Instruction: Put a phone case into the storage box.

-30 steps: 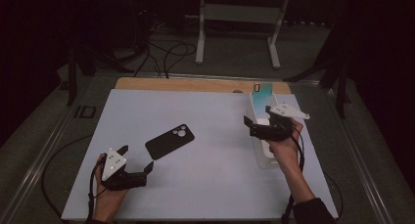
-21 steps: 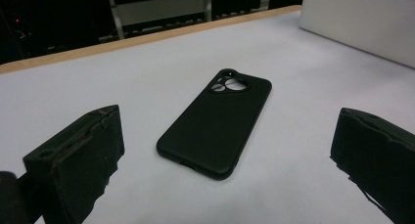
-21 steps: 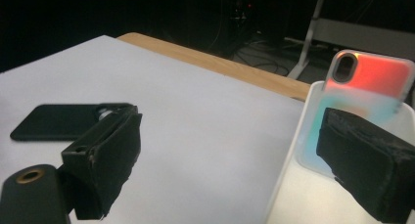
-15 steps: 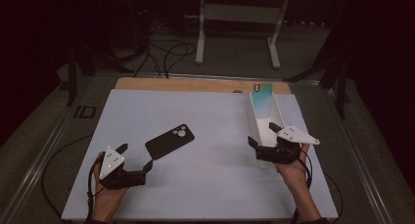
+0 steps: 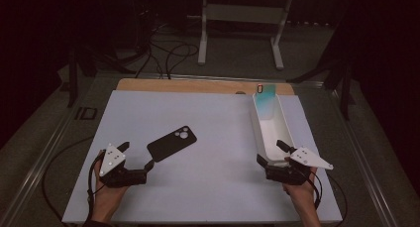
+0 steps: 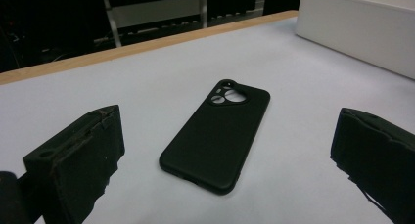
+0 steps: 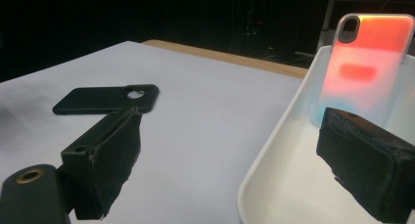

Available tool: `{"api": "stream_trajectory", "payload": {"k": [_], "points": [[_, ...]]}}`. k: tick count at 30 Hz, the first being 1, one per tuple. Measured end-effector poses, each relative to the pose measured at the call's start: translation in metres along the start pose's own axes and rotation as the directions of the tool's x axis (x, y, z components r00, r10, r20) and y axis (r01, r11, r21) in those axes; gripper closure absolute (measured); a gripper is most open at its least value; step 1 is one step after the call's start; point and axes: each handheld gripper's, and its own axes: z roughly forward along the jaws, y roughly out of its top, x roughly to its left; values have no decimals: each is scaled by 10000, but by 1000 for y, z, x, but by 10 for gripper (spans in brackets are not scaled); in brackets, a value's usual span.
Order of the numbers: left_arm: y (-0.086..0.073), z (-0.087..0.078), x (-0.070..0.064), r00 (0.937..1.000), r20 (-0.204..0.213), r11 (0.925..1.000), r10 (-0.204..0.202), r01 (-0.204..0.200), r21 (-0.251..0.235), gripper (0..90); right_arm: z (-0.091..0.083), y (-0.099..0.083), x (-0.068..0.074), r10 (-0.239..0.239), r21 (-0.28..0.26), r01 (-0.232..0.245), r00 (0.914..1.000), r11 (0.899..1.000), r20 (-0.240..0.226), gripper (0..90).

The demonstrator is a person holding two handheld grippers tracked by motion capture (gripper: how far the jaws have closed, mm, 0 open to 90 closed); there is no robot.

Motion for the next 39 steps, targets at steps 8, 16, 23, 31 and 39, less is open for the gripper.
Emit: {"api": "stream_trajectory", "payload": {"k": [8, 16, 23, 31, 39], "points": [[1, 3, 2, 9998, 142, 9995, 159, -163, 276, 2, -2, -3, 0, -74, 71, 74, 10000, 9999, -50, 84], [6, 15, 6, 9977, 531, 9952, 410, -455, 862, 2, -3, -4, -1, -76, 224, 75, 10000, 9997, 36, 79], [8, 29, 12, 9955, 924, 9912, 229, -346, 1279, 2, -2, -5, -2, -68, 273, 66, 9999, 9996, 96, 79], [13, 43, 18, 9915, 1265, 9866, 291, -488, 1557, 3, -2, -5, -2, -76, 287, 74, 9999, 9996, 74, 79], [20, 63, 25, 9886, 1485, 9775, 243, -546, 2038, 3, -3, -5, -3, -29, 306, 26, 10000, 9995, 76, 79]]}}
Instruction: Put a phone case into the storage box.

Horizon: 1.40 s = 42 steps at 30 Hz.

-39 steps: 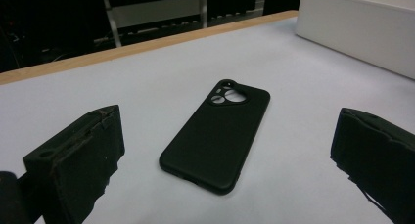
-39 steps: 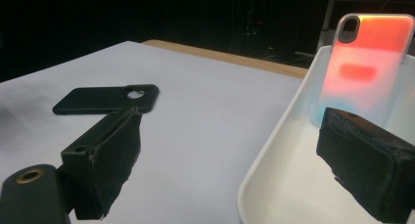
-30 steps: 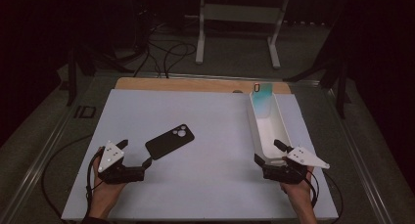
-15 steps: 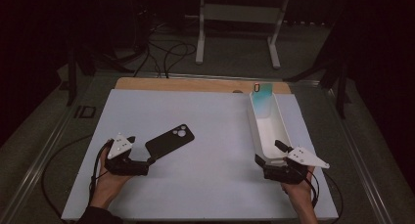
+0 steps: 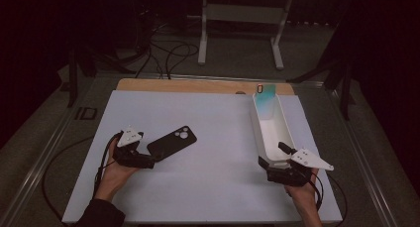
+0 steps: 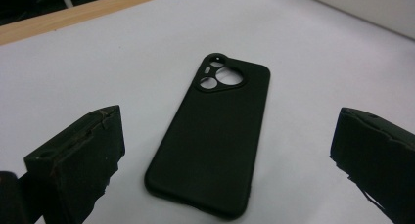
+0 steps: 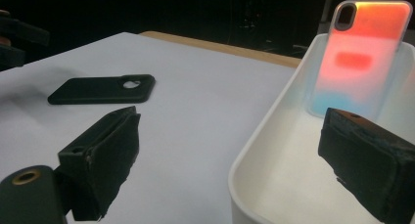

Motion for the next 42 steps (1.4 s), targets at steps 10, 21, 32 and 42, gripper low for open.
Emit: {"api": "stream_trajectory", "payload": {"k": [10, 21, 32, 42], "points": [[7, 18, 7, 9986, 450, 9972, 262, -293, 683, 16, 0, 0, 0, 80, 10, -80, 10000, 10000, -4, 79], [9, 38, 7, 9966, 733, 9905, 376, -468, 1291, 12, -1, 0, -2, 187, -24, -187, 9998, 9998, -67, 79], [8, 56, 10, 9973, 718, 9820, 170, -302, 1867, 5, 0, -1, -2, 192, -6, -192, 9998, 9998, -109, 79], [6, 70, 7, 9967, 759, 9691, 298, -474, 2421, 5, 1, -2, -2, 193, 60, -192, 9997, 9998, -158, 79]]}}
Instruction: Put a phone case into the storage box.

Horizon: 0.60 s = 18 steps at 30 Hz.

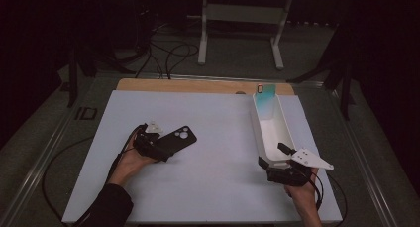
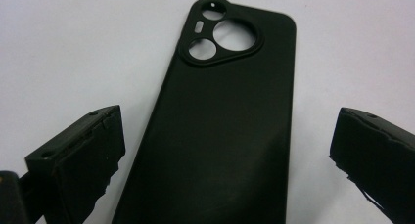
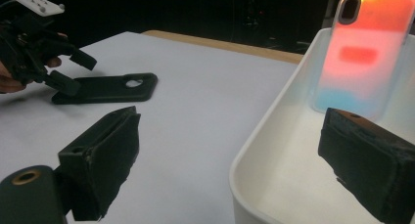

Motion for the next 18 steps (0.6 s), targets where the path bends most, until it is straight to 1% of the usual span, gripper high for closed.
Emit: {"api": "stream_trajectory", "payload": {"k": [1, 2, 4, 5, 6, 7, 8, 9, 10, 13, 14, 18], "points": [[-1, 3, 1, 10000, 30, 9999, -22, 22, 129, 6, 0, 0, 0, 4, 4, -4, 10000, 10000, -4, 79], [-1, 3, 1, 10000, 30, 9999, -22, 22, 129, 6, 0, 0, 0, 4, 4, -4, 10000, 10000, -4, 79], [-2, 7, 3, 10000, 54, 9989, -49, 46, 475, 6, 0, 0, -1, 51, -1, -51, 10000, 10000, -16, 79], [-2, 7, 3, 10000, 54, 9989, -49, 46, 475, 6, 0, 0, -1, 51, -1, -51, 10000, 10000, -16, 79], [-3, 8, 3, 10000, 56, 9980, 26, -29, 631, 6, 0, -1, -1, 73, 15, -73, 10000, 10000, -3, 79], [-3, 8, 3, 10000, 56, 9980, 26, -29, 631, 6, 0, -1, -1, 73, 15, -73, 10000, 10000, -3, 79], [-4, 10, 3, 9999, -27, 9963, 120, -117, 846, 6, 0, -1, -1, 78, 29, -78, 10000, 10000, -14, 80], [-4, 10, 3, 9999, -27, 9963, 120, -117, 846, 6, 0, -1, -1, 78, 29, -78, 10000, 10000, -14, 80], [-5, 11, 4, 9999, -10, 9948, 117, -116, 1010, 6, 1, -1, -1, 74, 32, -74, 10000, 10000, -33, 80], [-5, 11, 4, 9999, -8, 9947, 124, -122, 1022, 8, 1, -1, -1, 84, 37, -84, 9999, 10000, -56, 79], [-5, 11, 4, 9994, -62, 9930, 329, -320, 1133, 13, 1, -1, -1, 98, 45, -98, 9999, 9999, -60, 80], [-5, 10, 3, 9990, -110, 9907, 435, -417, 1293, 23, 1, -1, -1, 112, 47, -111, 9999, 9999, -68, 80]]}}
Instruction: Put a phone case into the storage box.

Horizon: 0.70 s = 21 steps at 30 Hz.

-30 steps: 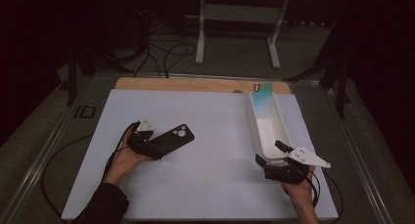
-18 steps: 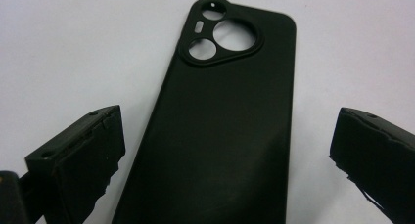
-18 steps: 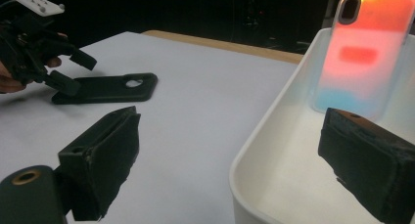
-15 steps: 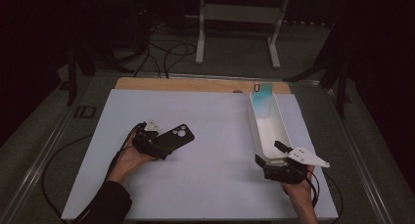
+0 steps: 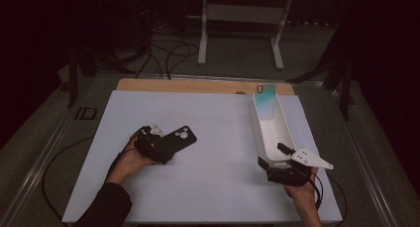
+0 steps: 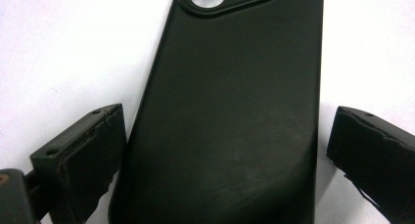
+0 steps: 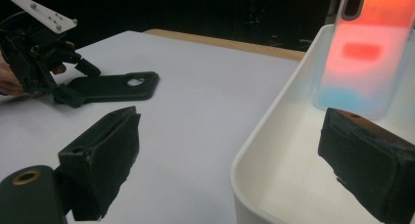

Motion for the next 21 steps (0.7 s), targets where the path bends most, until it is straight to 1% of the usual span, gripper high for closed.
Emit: {"api": "stream_trajectory", "payload": {"k": [4, 8, 11, 16, 19, 21], "points": [[0, -1, -1, 10000, 2, 9999, 3, -3, 103, 36, 0, 0, 0, -14, 17, 14, 10000, 10000, 3, 80], [1, -4, -4, 9999, 47, 9998, 101, -102, 199, 120, 1, 0, 0, 31, 23, -31, 10000, 10000, -11, 80], [2, -4, -4, 10000, 61, 9997, 64, -66, 253, 123, 1, 0, 1, 40, 24, -40, 10000, 10000, -26, 80], [4, -5, -7, 10000, -92, 9989, 19, -15, 458, 146, 0, 2, 2, 20, 25, -19, 10000, 10000, -47, 80], [4, -6, -8, 9999, -153, 9990, -38, 45, 438, 161, 1, 2, 3, 19, 31, -19, 10000, 10000, -68, 80], [4, -7, -8, 9999, -116, 9990, -124, 129, 417, 166, 1, 2, 3, 67, 16, -67, 9999, 10000, -127, 80]]}}
